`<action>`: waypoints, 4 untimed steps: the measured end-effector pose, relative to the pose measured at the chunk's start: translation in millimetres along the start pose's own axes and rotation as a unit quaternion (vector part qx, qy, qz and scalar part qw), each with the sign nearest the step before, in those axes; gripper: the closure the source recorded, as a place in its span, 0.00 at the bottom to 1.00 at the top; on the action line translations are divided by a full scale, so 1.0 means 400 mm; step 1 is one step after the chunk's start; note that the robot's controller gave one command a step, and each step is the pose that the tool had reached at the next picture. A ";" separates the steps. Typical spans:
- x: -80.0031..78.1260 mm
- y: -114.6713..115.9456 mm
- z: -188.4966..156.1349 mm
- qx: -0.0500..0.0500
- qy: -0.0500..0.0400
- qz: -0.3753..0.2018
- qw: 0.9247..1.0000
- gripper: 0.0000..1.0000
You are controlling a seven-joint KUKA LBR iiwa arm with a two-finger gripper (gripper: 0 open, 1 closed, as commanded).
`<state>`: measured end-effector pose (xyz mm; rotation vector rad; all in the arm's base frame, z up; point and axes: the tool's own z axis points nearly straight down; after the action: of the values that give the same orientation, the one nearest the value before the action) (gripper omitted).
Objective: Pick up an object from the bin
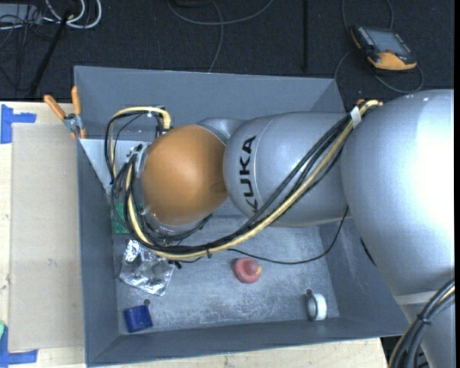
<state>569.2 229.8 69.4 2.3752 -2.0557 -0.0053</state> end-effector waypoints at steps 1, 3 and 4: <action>0.080 0.001 -0.398 0.005 0.000 -0.044 0.999 1.00; 0.087 0.040 -0.204 0.000 0.000 -0.005 1.000 0.00; 0.085 -0.069 -0.016 -0.001 0.000 -0.121 0.993 0.00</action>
Offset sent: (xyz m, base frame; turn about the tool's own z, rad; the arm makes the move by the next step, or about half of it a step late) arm 0.0031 -0.0323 0.1547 -0.0933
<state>601.5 200.0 75.6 2.6057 -1.7511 -0.0083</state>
